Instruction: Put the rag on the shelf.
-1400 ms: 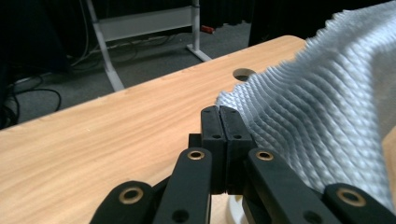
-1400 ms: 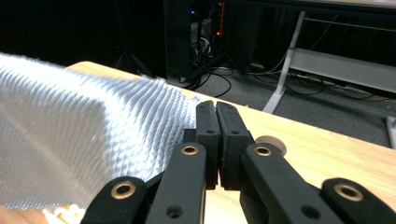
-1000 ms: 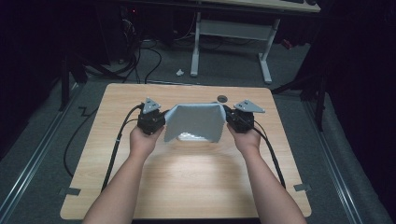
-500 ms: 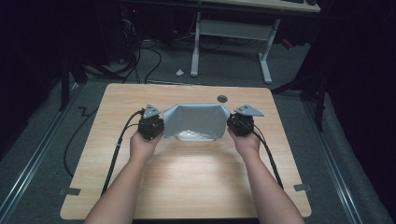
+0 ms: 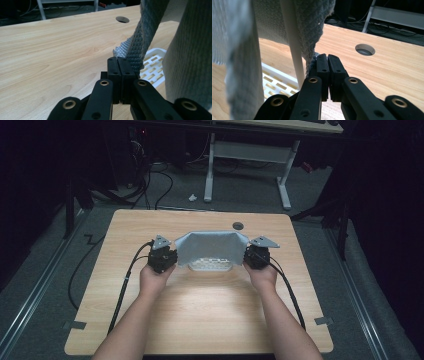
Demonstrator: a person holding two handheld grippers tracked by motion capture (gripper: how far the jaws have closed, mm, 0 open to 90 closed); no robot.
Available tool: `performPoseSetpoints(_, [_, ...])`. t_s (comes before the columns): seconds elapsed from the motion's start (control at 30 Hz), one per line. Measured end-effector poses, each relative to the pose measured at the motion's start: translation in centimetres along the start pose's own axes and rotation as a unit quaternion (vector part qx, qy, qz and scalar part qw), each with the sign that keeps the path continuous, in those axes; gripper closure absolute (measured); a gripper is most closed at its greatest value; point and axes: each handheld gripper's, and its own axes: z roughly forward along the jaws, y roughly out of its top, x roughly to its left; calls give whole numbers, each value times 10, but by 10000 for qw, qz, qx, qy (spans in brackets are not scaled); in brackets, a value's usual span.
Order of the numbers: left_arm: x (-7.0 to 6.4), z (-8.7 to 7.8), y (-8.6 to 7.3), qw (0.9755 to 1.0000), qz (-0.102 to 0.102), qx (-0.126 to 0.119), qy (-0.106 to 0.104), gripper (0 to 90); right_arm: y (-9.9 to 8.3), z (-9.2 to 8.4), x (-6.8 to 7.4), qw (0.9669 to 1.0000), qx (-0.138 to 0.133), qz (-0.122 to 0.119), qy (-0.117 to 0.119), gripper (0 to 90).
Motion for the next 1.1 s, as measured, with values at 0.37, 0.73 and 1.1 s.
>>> performPoseSetpoints(0.37, [9, -10, -8, 9993, -302, -102, 170, 738, -9, -6, -8, 9999, 19, 66, -114, 785])
performPoseSetpoints(0.73, [18, -25, -16, 9985, -432, -217, 252, 710, -11, -20, -18, 9997, -95, 71, -221, 745])
performPoseSetpoints(1.1, [10, -24, -14, 9988, -340, -290, 197, 723, -3, -26, -27, 9985, -379, 312, -227, 711])
